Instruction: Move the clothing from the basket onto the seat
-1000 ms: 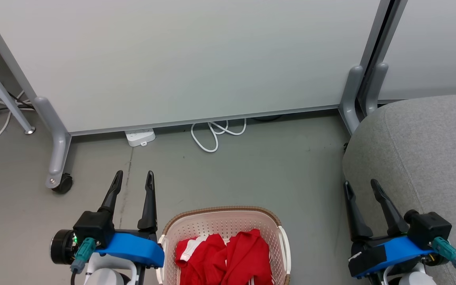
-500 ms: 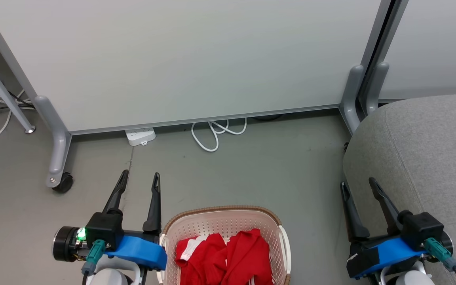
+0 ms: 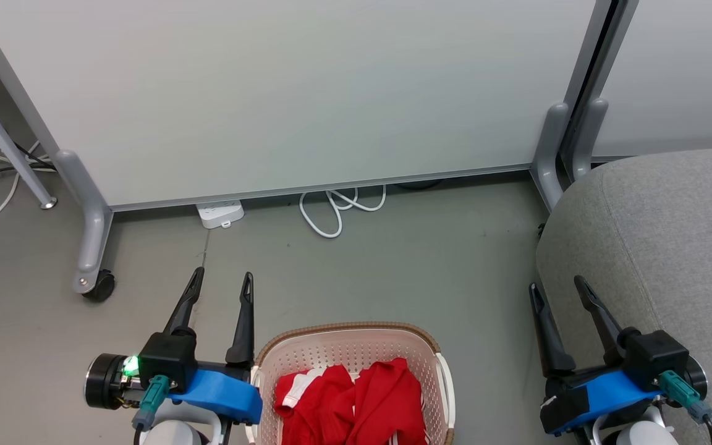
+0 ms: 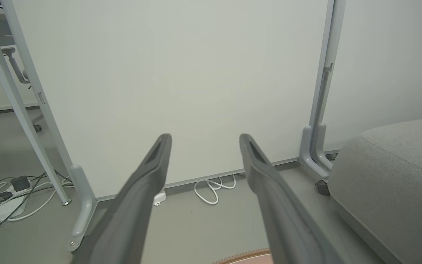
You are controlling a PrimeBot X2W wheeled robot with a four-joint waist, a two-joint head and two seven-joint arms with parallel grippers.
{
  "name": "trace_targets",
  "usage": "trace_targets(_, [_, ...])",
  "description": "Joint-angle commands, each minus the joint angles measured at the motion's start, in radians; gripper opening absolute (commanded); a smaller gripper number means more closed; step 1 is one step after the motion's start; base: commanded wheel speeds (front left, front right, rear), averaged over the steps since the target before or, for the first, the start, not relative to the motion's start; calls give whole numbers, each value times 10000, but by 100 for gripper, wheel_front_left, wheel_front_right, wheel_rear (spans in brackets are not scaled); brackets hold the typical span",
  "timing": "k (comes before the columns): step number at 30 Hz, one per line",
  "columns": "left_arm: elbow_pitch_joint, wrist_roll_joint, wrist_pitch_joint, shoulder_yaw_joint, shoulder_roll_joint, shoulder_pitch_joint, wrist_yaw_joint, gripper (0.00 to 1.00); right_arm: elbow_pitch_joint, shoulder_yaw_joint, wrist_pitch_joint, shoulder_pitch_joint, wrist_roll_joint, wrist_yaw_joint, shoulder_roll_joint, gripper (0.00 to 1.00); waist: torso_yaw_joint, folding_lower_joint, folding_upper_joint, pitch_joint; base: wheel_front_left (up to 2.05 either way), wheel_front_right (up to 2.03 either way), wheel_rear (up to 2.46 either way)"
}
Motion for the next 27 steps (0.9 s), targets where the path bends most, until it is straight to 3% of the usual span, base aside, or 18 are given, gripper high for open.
trace_targets(1, [25, -36, -49, 6, 13, -80, 42, 100, 31, -18, -59, 22, -27, 4, -62, 100, 3, 0, 0, 1, 0, 0, 0])
trace_targets(13, [336, -13, -41, -421, 9, -742, -280, 100, -114, 43, -58, -363, -90, 4, -60, 100, -310, 0, 0, 537, 0, 0, 0])
trace_targets(21, [1568, 196, -39, -1332, 209, -2507, -537, 100, -511, 119, -49, -1580, -291, 4, -54, 100, -1052, 0, 0, 2269, 0, 0, 0])
trace_targets(27, [2914, 33, -38, -2549, 556, -3963, -551, 100, -861, 235, -50, -2638, -353, 4, -50, 100, -1624, 0, 0, 3738, 0, 0, 0])
